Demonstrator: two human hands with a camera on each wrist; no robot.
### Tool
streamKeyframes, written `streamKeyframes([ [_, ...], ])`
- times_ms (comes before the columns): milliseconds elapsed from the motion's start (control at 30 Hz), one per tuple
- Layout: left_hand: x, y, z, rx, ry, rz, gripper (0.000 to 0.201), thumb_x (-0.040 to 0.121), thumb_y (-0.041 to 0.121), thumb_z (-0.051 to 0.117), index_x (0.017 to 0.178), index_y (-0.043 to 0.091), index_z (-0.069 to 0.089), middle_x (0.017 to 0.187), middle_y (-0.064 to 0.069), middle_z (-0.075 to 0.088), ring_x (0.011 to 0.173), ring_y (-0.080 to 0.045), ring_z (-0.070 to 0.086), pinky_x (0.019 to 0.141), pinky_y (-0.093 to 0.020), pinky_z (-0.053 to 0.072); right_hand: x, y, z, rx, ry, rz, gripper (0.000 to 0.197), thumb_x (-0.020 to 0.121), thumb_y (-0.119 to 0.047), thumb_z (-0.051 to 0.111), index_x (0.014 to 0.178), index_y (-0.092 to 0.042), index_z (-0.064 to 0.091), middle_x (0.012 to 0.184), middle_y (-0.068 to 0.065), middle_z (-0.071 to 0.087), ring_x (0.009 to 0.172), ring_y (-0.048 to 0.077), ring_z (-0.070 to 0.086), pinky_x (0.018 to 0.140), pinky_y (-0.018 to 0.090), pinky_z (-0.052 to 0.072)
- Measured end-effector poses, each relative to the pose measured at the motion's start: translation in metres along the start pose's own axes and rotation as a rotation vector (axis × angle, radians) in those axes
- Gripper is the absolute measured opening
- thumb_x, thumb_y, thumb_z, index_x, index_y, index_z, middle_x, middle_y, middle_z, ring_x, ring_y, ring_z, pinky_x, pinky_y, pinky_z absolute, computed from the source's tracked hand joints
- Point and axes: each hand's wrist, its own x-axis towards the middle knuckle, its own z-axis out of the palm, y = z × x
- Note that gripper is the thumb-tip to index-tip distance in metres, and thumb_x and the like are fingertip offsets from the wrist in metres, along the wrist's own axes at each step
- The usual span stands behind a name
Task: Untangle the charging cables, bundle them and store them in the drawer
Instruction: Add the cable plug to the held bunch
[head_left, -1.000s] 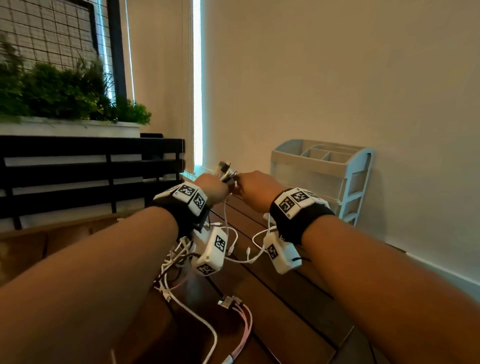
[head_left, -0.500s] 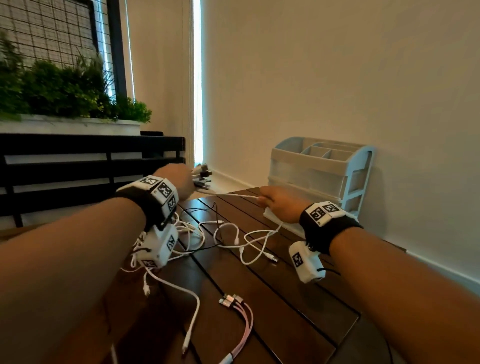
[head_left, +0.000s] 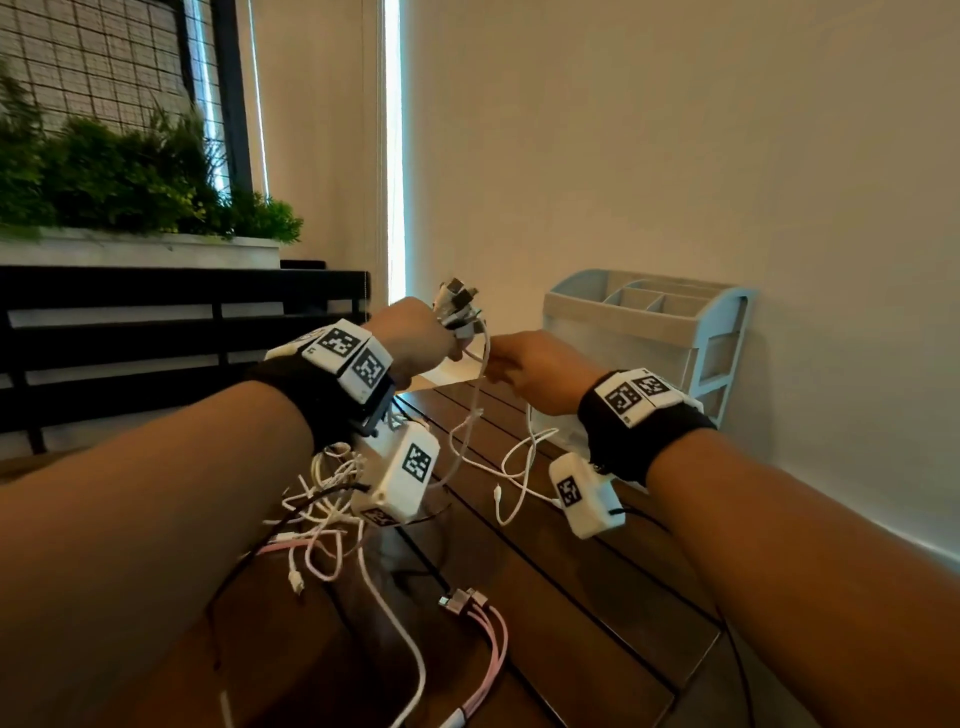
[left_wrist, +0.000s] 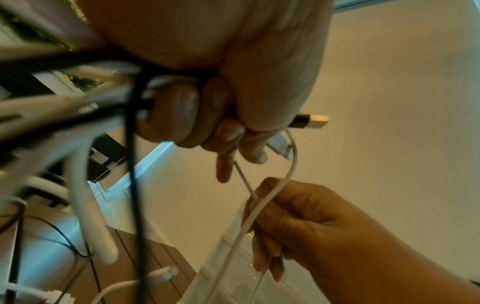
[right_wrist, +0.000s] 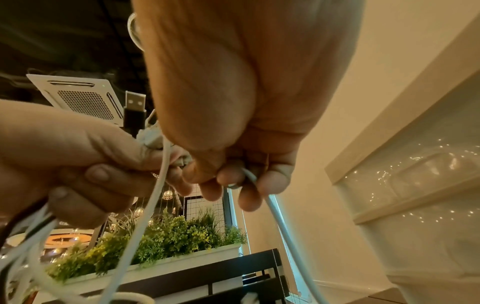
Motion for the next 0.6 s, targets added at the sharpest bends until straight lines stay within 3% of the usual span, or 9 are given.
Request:
streamKeyframes([
  [100, -0.004, -0.002, 0.004, -0.194, -0.01, -0.051, 0.036, 0.089, 0.039, 0.062, 0.09, 0.004, 0.069, 0.063, -0.004, 0.049, 0.052, -0.018, 0.041, 0.047, -0.024, 0.034, -0.002, 0.002, 0.003, 0.066, -0.032, 0.018, 0.017, 0.095, -0.015, 0.051, 0.103, -0.015, 0.066, 0.1, 0.0, 0.068, 0.083, 0.012, 0.059, 0.077, 0.026, 0.045],
  [167, -0.003, -0.004, 0.01, -0.043, 0.03, 0.004, 0.036, 0.088, 0.041, 0.06, 0.086, 0.006, 0.065, 0.07, -0.006, 0.058, 0.055, -0.017, 0.046, 0.049, -0.024, 0.034, -0.004, -0.002, 0.005, 0.048, -0.055, 0.02, 0.019, 0.095, -0.014, 0.05, 0.103, -0.017, 0.067, 0.105, 0.001, 0.068, 0.091, 0.014, 0.058, 0.084, 0.029, 0.046],
  [267, -0.005, -0.001, 0.015, 0.119, 0.165, 0.081, 0.032, 0.088, 0.041, 0.06, 0.081, 0.01, 0.058, 0.071, -0.005, 0.056, 0.058, -0.014, 0.048, 0.047, -0.025, 0.03, -0.008, -0.009, 0.007, -0.005, -0.069, 0.019, 0.02, 0.097, -0.014, 0.048, 0.105, -0.01, 0.066, 0.11, 0.008, 0.065, 0.094, 0.02, 0.055, 0.077, 0.026, 0.038],
  [367, -0.012, 0.001, 0.013, -0.048, 0.132, 0.131, 0.03, 0.088, 0.034, 0.062, 0.081, 0.005, 0.065, 0.071, -0.007, 0.058, 0.061, -0.019, 0.05, 0.05, -0.027, 0.034, -0.009, -0.008, 0.008, 0.0, -0.057, 0.049, 0.021, 0.097, -0.015, 0.047, 0.106, -0.011, 0.065, 0.109, 0.007, 0.064, 0.092, 0.017, 0.053, 0.074, 0.022, 0.033],
  [500, -0.017, -0.001, 0.014, -0.149, 0.114, 0.168, 0.027, 0.088, 0.028, 0.064, 0.078, 0.004, 0.068, 0.068, -0.008, 0.059, 0.063, -0.022, 0.051, 0.054, -0.027, 0.036, -0.011, -0.001, 0.008, -0.049, -0.114, 0.121, 0.022, 0.096, -0.014, 0.05, 0.104, -0.013, 0.07, 0.1, 0.001, 0.065, 0.094, 0.017, 0.057, 0.069, 0.019, 0.035],
  [600, -0.011, -0.003, 0.02, -0.031, 0.036, 0.153, 0.025, 0.09, 0.026, 0.061, 0.071, 0.011, 0.063, 0.07, -0.007, 0.059, 0.058, -0.016, 0.049, 0.05, -0.025, 0.033, -0.015, -0.007, 0.007, -0.063, -0.102, 0.066, 0.022, 0.096, -0.017, 0.05, 0.107, -0.015, 0.069, 0.087, -0.005, 0.057, 0.072, 0.008, 0.048, 0.055, 0.006, 0.031],
])
